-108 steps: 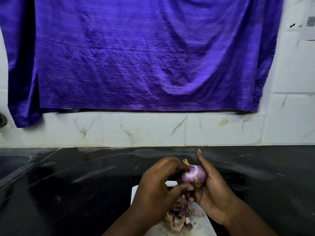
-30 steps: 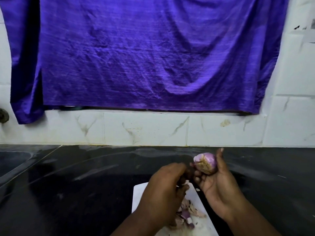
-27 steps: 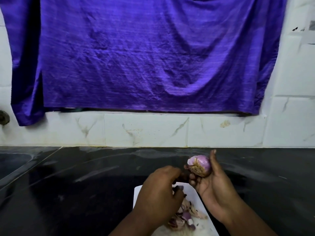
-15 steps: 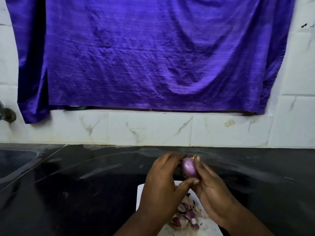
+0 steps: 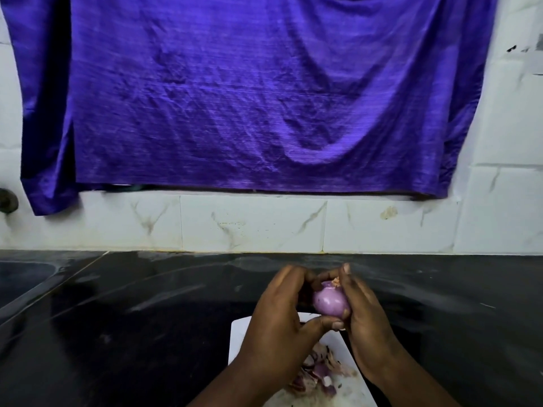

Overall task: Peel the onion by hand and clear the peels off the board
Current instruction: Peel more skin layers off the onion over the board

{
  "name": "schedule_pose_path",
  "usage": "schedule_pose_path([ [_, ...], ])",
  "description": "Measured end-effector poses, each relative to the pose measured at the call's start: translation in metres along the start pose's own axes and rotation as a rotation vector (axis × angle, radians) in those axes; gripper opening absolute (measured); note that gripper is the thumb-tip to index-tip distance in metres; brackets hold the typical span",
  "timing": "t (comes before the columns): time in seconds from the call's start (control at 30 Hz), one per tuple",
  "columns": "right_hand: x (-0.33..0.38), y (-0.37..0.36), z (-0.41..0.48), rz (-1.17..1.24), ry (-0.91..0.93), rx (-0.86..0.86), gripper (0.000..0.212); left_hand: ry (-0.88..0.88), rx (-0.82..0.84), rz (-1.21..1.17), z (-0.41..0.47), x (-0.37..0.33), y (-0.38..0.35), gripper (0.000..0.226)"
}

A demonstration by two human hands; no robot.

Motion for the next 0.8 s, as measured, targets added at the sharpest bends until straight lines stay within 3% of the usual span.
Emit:
schedule_pose_path([
  [0.5,-0.003,-0.005,0.000,0.078,0.016,0.041,0.031,-0.029,0.036,0.012,-0.002,0.000,-0.007,0.042],
  [0.8,-0.007,0.000,0.001,0.061,-0.043,-0.058,0.035,-0.067,0.012,0.045,0.000,-0.005,-0.003,0.044],
])
Point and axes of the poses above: each hand's wrist, its own z-axis towards the middle knuckle, its own y-axis out of the back of the hand, x = y × z, the point moved 8 cm from there along z, towards the middle knuckle, and after that the axes turned 12 degrees about -y, right-handed, at the moved point
